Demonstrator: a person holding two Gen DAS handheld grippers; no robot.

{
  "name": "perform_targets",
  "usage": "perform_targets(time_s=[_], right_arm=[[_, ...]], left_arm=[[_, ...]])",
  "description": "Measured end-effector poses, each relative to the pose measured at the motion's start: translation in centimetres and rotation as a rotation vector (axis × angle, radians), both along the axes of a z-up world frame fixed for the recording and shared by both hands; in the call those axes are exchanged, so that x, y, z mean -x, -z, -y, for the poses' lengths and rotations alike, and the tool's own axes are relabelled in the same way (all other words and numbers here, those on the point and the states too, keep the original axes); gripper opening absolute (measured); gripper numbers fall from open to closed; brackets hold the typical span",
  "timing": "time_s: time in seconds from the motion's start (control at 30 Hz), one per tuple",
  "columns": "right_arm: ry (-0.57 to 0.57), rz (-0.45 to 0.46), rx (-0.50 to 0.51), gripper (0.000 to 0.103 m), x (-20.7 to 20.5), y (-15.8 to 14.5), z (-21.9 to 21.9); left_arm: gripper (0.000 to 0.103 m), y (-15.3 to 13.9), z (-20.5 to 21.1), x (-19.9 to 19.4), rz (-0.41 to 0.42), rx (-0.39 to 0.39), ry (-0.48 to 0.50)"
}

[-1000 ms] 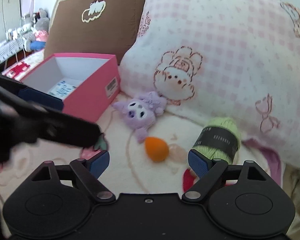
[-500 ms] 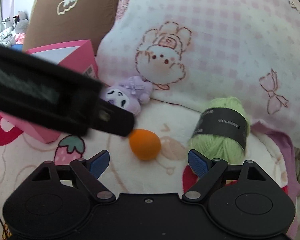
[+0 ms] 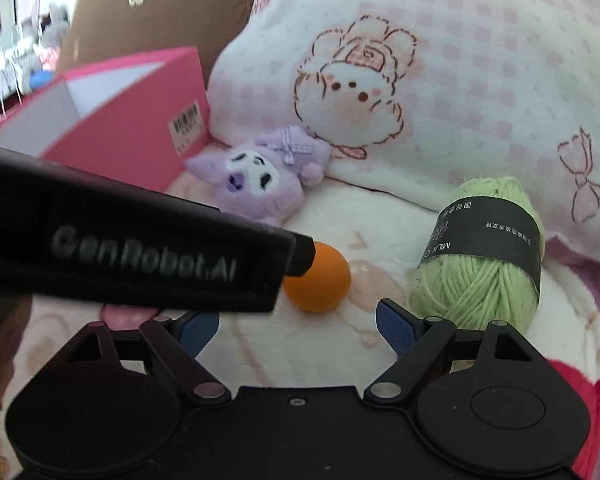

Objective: Organize objects
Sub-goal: 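Move the left tool toward the orange makeup sponge, then close the left tool on the orange makeup sponge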

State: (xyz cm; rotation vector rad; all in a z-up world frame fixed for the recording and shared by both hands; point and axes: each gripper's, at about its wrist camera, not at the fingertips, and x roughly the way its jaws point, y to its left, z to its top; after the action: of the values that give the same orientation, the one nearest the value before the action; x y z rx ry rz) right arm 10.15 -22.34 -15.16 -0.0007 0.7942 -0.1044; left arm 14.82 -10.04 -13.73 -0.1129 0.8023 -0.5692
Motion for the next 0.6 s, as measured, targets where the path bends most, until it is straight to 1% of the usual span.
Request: perform_targets(time_s=[0.13, 0.23, 0.3, 0.37, 0.43, 0.5, 0.53, 0.6], right_arm=[[0.028, 0.002, -0.033, 0.088, -0.4, 0.3, 1.1], [0.039, 0.009, -0.057, 0.085, -0.6, 0.5, 1.7], [0.044, 0.014, -0.06, 0.078, -0.7, 0.6, 1.9], [0.054, 0.03, -0.041, 0.073, -0.6, 0.4, 1.8], [0.041, 0.043, -0.022, 0.067, -0.5, 0.3, 1.6], [0.031, 0.047, -0.006, 0.058, -0.6, 0.3, 1.5], [0.023, 0.042, -0.013, 0.056, -0.7, 0.4, 1.5], [0.011, 0.032, -0.028, 0.048, -0.8, 0.6, 1.7]], left_arm=[[0.059, 1.2, 0.0, -0.6, -0.036, 0.059, 0.015], [0.057, 1.9, 0.3, -1.1, -0.041, 0.06, 0.018], [0.056, 2.2, 0.3, -1.1, -0.029, 0.066, 0.027], [0.056, 2.3, 0.1, -1.0, -0.01, 0.104, 0.058], [0.056, 2.5, 0.1, -1.1, -0.025, 0.122, 0.061], [0.056, 2.7, 0.1, -1.3, -0.044, 0.128, 0.063], [0.056, 2.8, 0.1, -1.4, -0.045, 0.125, 0.062], [0.056, 3.1, 0.2, -1.5, -0.058, 0.132, 0.061]])
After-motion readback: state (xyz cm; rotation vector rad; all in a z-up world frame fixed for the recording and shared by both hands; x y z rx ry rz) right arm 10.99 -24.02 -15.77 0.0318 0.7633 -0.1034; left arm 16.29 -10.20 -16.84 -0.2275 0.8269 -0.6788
